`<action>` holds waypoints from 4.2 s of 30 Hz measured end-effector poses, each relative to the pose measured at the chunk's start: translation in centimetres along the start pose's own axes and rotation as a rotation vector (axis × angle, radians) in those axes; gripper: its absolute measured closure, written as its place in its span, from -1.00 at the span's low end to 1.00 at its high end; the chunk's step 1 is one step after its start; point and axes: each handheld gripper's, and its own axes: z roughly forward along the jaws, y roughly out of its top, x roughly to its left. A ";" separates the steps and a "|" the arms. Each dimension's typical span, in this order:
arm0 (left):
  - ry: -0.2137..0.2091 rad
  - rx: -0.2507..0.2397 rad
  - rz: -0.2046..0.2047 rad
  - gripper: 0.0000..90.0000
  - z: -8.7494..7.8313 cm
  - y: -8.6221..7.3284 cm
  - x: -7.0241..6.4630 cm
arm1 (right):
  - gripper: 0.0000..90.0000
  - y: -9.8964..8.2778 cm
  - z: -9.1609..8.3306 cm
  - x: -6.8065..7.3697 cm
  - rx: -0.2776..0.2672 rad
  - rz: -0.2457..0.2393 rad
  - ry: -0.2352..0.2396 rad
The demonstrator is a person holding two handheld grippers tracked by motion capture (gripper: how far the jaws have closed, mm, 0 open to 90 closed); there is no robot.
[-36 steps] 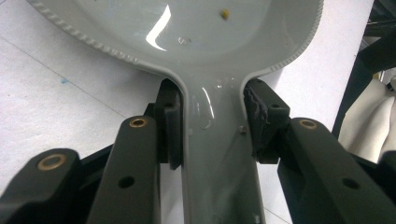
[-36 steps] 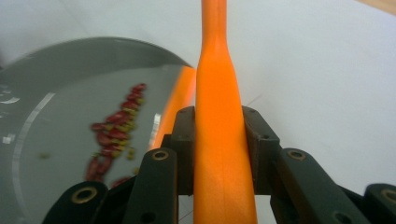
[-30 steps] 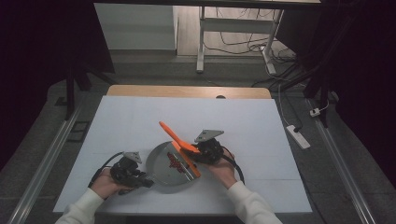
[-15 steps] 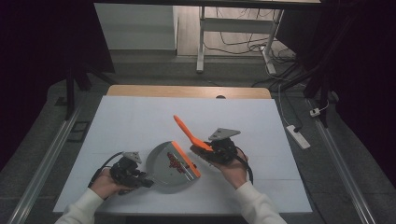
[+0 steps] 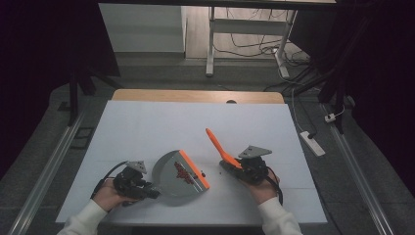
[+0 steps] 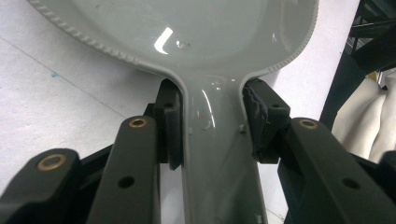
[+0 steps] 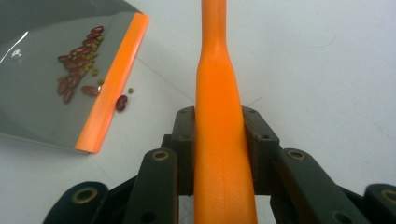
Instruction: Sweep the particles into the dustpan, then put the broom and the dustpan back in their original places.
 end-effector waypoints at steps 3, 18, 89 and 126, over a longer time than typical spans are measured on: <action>0.001 0.001 0.001 0.37 0.1 0.1 -0.1 | 0.55 0.2 0.1 0.9 -0.004 -0.020 0.012; -0.001 0.007 0.002 0.37 0.3 0.2 -0.2 | 0.55 1.7 1.1 4.9 -0.068 -0.003 0.242; 0.033 -0.037 0.028 0.37 1.4 0.4 -0.8 | 0.55 -1.1 -1.6 0.9 -0.082 0.108 0.069; 0.194 -0.307 -0.218 0.37 -1.9 -1.5 -1.3 | 0.55 -2.4 -5.0 -3.1 -0.152 0.079 0.094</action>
